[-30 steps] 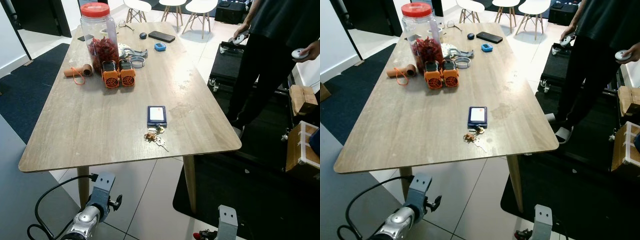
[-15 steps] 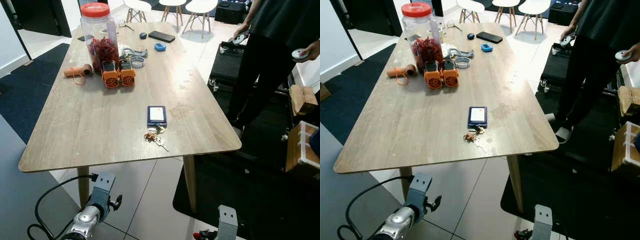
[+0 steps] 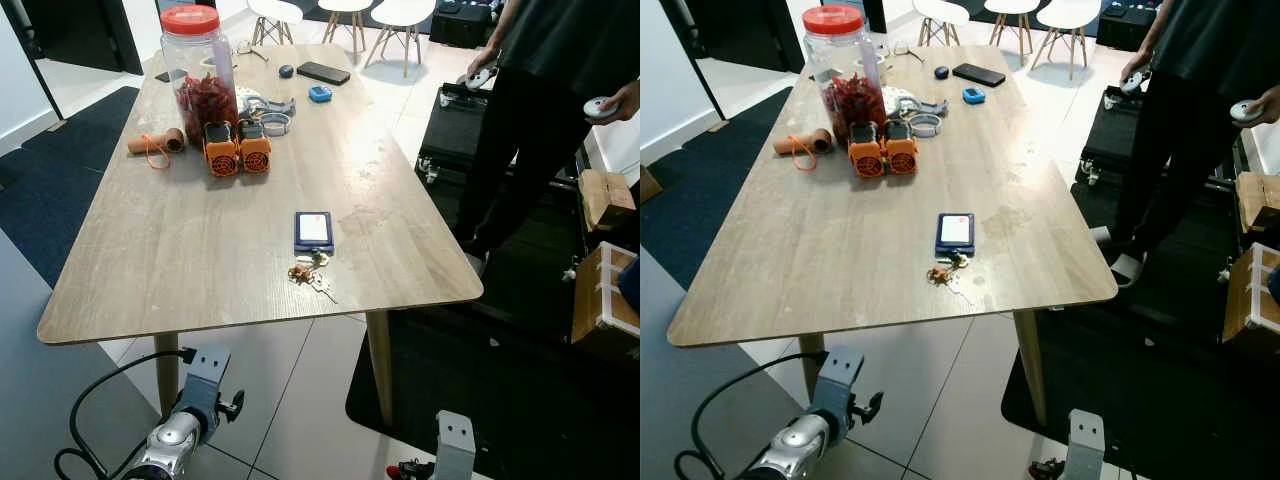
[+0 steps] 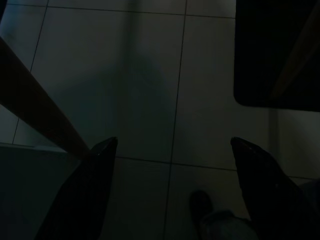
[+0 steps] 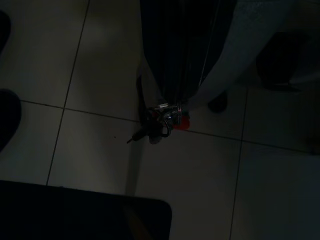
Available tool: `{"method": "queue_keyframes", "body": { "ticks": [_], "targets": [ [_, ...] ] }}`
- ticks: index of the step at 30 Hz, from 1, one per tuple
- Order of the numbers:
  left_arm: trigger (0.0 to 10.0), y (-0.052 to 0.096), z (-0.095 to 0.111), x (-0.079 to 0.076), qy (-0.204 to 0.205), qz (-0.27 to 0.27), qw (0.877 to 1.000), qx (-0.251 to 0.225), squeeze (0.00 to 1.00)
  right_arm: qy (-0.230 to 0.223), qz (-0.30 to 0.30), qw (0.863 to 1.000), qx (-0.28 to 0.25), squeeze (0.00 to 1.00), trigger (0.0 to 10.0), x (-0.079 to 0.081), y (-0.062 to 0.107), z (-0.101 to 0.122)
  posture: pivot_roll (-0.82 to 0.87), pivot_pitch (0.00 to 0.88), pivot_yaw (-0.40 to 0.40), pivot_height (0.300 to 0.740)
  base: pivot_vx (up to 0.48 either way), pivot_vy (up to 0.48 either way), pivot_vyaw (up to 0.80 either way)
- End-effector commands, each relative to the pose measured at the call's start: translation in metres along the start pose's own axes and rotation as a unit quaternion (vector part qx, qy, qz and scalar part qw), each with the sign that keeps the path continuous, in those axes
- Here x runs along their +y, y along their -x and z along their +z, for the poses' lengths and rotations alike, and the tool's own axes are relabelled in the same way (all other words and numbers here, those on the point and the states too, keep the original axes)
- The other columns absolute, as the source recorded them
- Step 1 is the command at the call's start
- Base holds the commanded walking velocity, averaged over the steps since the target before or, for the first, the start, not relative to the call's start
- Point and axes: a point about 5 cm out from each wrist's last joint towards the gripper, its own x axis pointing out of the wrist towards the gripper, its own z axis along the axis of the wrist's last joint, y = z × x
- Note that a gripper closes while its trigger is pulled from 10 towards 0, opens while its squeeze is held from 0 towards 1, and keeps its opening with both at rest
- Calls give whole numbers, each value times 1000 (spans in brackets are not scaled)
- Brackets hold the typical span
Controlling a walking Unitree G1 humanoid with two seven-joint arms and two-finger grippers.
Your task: Hang keys on a hook
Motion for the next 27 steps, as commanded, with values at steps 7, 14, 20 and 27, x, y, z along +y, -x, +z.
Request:
{"method": "queue_keyframes", "body": {
  "ticks": [7,14,20,27],
  "targets": [
    [10000,1,-1,-1,-3,-5,1000,1,0,25,14,1000,-1,0,10000,4,0,0,92,36,-8,740,0,0,0],
    [10000,3,-6,0,-2,-3,1000,6,0,28,17,999,3,0,10000,5,0,-2,92,39,-10,740,0,0,319],
    [10000,4,-10,0,1,-2,1000,12,0,31,17,999,4,0,10000,4,0,-3,91,44,-12,740,0,0,485],
    [10000,4,-11,0,1,-1,1000,15,0,32,17,999,3,0,10000,4,0,-2,92,44,-14,740,0,0,300]
  ]
}}
